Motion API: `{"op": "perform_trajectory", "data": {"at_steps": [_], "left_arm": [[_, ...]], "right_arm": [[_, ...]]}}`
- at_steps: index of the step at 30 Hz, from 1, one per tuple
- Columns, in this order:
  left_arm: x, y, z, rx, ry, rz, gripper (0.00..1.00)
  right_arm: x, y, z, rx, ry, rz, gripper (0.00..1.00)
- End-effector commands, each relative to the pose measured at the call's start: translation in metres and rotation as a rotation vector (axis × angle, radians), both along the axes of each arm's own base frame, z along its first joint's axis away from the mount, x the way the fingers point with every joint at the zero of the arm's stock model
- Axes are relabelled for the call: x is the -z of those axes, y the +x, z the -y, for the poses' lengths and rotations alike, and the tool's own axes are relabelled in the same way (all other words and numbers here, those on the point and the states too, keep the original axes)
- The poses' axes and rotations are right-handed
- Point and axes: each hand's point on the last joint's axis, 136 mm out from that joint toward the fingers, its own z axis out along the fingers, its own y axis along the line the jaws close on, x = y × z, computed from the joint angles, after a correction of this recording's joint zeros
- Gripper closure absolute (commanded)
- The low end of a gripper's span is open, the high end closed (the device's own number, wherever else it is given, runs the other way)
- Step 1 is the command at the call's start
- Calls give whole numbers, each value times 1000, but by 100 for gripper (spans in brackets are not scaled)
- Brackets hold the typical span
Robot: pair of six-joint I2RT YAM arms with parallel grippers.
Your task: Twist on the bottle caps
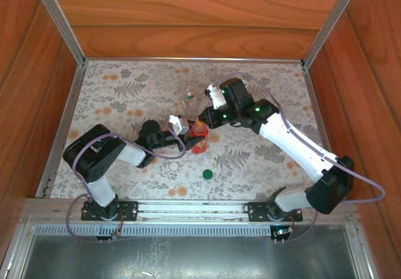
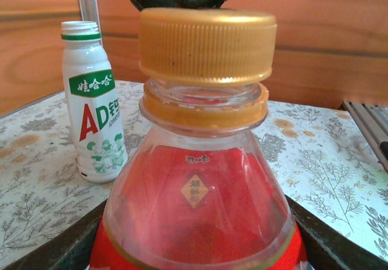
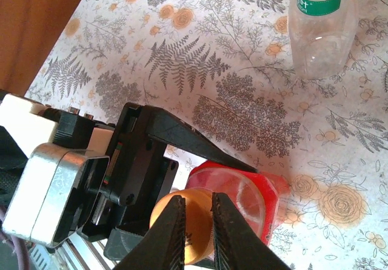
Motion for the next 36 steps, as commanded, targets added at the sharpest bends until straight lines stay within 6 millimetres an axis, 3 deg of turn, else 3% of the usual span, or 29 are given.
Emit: {"op": "perform_trajectory", "data": {"at_steps": [1,9,13,19,26,36], "left_arm": [[10,-5,5,39,19,-37,38],[10,-5,6,43,17,-38,38],[9,-5,6,43,16,-38,38],[9,-6,6,49,16,-38,38],[9,-8,5,48,16,-36,38],[11,-9,4,47,22,-37,38]], "right_arm": [[14,-23,5,-43,-5,-95,86],[-4,-34,7,-52,47,-91,87],[-11,-28,11,-31,33,-47,86],[-20,-11,10,-10,22,10,76],[-10,3,0,-28,2,-6,76],[16,-2,7,-25,-36,-65,82]]}}
